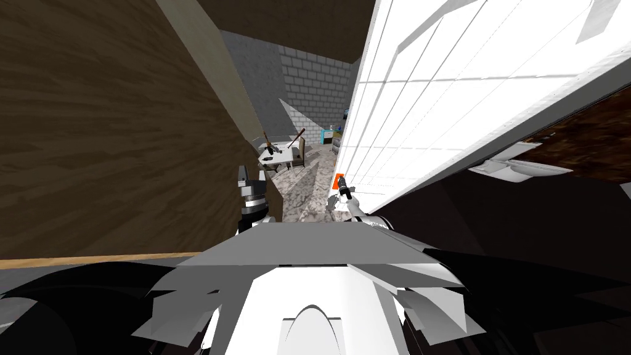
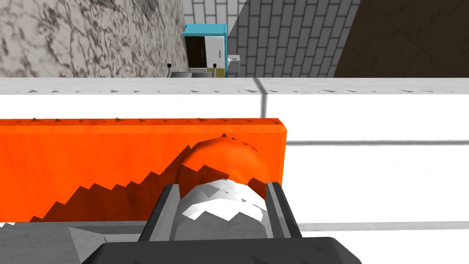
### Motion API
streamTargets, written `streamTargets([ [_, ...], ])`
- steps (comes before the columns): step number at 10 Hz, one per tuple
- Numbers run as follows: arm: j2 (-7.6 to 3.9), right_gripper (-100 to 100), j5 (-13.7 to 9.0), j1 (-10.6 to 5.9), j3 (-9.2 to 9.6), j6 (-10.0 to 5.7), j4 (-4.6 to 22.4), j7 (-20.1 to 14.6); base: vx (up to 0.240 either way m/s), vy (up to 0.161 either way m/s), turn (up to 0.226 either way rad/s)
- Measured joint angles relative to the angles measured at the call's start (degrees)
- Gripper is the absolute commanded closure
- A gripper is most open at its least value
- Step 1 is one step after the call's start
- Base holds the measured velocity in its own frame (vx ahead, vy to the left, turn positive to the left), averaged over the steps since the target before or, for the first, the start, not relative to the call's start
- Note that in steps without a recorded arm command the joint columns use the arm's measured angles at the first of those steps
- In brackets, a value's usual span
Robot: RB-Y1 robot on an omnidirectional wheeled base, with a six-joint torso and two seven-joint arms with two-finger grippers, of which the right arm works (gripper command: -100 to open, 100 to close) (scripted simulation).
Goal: Push the door open
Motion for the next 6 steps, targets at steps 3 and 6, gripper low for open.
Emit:
streamTargets([
  [3, -0.69, 100, -0.6, 0.52, -1.91, 0.62, -0.9, 0.6, 0.155, 0.112, -0.065],
  [6, -1.53, 100, -1.1, -0.52, -3.81, -0.18, 1.3, 1.3, 0.17, 0.119, -0.062],
])
